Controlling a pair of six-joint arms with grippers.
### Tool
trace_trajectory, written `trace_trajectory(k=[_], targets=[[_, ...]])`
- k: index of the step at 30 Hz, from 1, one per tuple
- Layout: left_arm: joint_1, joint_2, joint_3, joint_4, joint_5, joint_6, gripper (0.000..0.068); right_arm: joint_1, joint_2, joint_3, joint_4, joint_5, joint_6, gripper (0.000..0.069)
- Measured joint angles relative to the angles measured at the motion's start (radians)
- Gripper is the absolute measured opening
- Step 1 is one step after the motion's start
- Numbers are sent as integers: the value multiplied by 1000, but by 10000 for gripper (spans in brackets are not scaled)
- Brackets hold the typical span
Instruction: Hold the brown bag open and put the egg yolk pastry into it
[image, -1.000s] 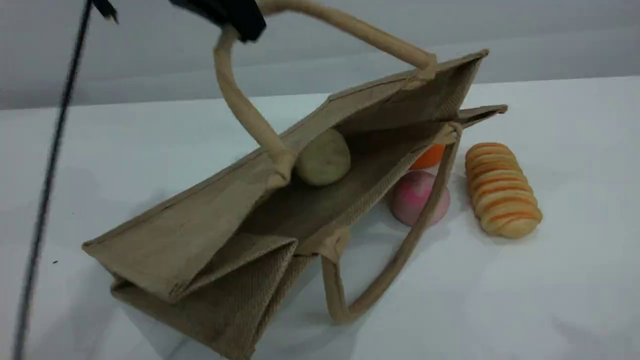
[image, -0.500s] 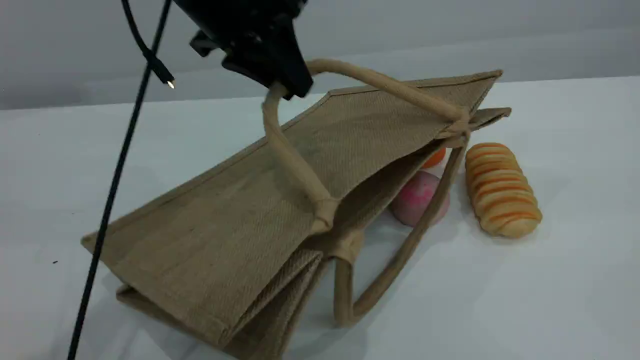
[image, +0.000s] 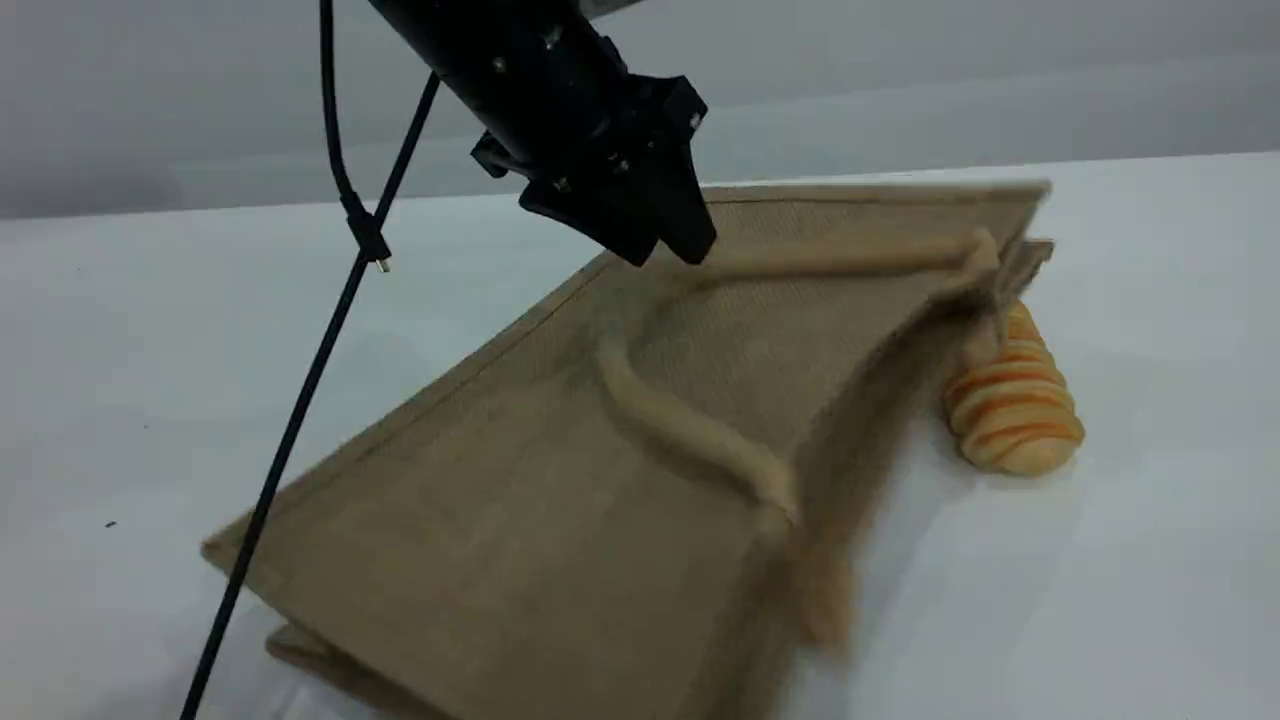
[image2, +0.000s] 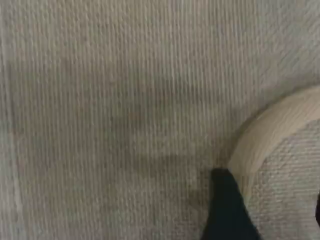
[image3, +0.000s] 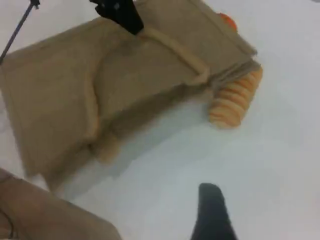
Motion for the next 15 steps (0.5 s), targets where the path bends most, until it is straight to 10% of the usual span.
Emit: trace_trajectory(k=[15], targets=[[3, -103, -2, 110, 67, 22, 382, 0, -23, 0, -43, -1, 5, 416]])
